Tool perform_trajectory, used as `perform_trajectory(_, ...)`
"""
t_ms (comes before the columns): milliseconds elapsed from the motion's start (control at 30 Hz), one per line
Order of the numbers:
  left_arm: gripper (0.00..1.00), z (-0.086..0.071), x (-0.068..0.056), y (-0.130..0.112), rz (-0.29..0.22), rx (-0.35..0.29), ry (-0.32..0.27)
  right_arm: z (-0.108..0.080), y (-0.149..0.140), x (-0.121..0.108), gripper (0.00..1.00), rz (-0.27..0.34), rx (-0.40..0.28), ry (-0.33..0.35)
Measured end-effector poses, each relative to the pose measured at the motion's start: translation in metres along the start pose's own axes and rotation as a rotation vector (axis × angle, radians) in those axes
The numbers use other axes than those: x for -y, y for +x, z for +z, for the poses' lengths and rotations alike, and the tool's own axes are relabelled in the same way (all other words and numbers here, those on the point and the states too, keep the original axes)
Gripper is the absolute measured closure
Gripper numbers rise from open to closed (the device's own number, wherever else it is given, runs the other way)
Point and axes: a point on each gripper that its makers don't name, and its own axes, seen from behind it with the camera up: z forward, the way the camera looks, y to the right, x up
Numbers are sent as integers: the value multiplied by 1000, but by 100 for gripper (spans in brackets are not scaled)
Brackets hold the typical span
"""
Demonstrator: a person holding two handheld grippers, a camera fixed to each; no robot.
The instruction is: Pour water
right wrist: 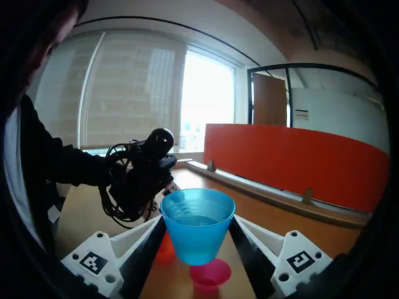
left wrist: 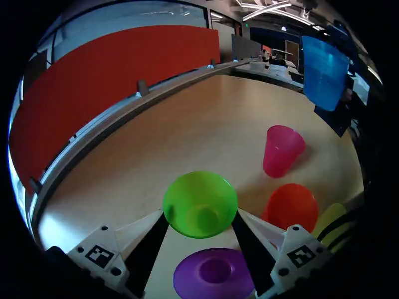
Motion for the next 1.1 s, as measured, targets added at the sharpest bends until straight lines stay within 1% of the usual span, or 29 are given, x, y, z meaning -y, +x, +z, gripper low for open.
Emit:
perform_trajectory(200, 16, -12, -1, 7, 1, -35, 5, 0, 4, 2, 12, -1, 0, -1)
perform_trajectory(367, 17, -22, 0, 14, 1, -71, 26, 0, 7, 6, 12, -6, -1, 0)
perform_trajectory(600, 17, -35, -1, 22, -21, -112, 44, 0, 10, 12, 12, -16, -3, 6)
perform_trajectory(900, 17, -48, -4, 32, -34, -153, 67, 1, 13, 17, 12, -25, -4, 12)
perform_trajectory(1100, 16, -56, 0, 42, -54, -188, 83, 1, 15, 19, 12, -29, -3, 15)
